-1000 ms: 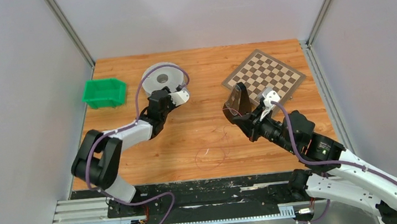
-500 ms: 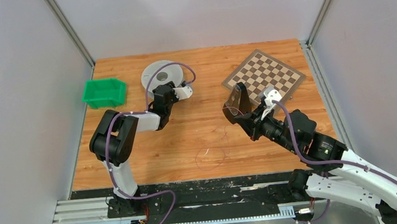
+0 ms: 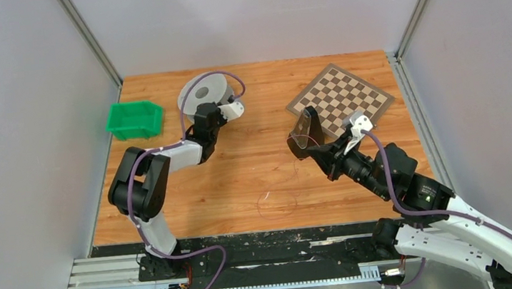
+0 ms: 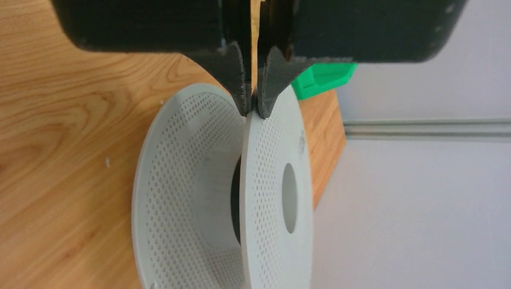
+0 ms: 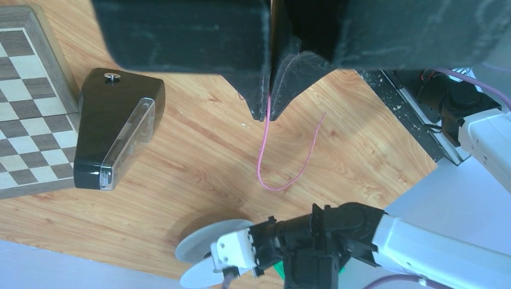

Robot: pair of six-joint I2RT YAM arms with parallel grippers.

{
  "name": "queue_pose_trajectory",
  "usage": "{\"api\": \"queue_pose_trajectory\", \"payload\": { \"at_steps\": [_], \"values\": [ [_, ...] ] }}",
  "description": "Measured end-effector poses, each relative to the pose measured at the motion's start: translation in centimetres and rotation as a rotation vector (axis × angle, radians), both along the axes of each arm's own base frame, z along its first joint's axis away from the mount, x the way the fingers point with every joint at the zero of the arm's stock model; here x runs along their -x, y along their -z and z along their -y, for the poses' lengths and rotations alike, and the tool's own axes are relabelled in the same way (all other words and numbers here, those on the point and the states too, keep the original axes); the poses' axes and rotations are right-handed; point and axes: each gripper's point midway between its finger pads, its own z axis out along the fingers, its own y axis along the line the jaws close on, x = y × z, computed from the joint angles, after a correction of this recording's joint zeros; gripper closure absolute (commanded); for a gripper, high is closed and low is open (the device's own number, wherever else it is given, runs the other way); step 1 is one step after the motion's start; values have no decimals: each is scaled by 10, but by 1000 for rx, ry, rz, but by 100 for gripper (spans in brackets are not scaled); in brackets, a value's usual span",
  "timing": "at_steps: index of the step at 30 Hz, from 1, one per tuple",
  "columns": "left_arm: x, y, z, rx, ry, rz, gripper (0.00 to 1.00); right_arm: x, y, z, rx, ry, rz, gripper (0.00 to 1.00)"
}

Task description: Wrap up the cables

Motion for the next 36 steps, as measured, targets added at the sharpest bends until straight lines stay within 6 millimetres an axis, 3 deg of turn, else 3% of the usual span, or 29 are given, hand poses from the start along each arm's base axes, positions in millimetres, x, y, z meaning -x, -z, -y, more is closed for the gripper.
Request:
{"api": "queue_pose_trajectory", "payload": {
  "at_steps": [7,14,18,26,30,36],
  "values": [
    [5,-57,-6,152,-60,31,100,4,6,2,-24,-5,-17,100],
    [34,-86,-2,300,-102,-118,100,7,11,0,-50,-11,-41,100],
    [63,-113,8,450,-88,-206,100,9,14,-3,-64,-29,-53,100],
    [149,-159,38,745,82,-359,100,20,5,-9,-100,-103,-20,100],
    [175,-153,54,840,148,-448,100,23,4,-12,-100,-132,0,100],
    [191,-112,65,880,125,-610,100,22,6,-18,-89,-151,0,100]
  ]
}}
